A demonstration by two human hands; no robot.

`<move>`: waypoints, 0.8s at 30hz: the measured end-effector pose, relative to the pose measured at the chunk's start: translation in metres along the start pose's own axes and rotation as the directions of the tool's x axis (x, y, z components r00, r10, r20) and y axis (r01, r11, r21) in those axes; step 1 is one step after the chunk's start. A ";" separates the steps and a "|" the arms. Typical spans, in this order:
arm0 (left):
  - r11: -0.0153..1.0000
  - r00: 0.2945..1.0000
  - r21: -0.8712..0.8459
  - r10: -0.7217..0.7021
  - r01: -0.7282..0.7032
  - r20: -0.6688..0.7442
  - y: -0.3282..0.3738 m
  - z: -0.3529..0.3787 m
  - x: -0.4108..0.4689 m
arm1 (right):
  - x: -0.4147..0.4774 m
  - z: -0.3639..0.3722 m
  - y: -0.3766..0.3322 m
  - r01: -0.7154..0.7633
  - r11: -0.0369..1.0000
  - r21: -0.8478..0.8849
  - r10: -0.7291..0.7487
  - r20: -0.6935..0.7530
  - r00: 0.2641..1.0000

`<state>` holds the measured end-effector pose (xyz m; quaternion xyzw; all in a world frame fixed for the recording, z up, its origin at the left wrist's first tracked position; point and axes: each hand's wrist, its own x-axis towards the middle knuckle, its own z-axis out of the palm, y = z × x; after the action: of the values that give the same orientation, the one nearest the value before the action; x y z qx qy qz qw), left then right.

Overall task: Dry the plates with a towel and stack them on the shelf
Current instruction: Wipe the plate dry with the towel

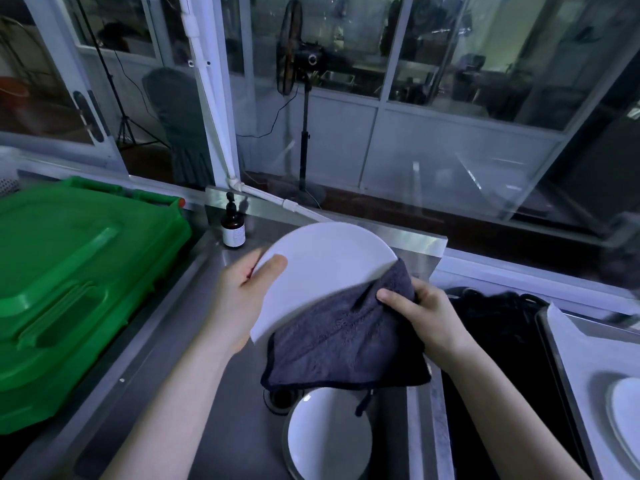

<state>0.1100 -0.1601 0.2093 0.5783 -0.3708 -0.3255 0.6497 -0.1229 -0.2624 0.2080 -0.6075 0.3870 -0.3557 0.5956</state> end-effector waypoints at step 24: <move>0.975 0.998 0.223 -0.009 -0.004 0.058 -0.014 0.006 0.003 | 0.019 -0.002 -0.025 0.162 0.911 -0.379 -0.141 0.083 0.987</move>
<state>0.1066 -0.1675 0.1958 0.6382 -0.4230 -0.2996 0.5692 -0.1146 -0.2809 0.2322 -0.7501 0.3848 -0.3012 0.4457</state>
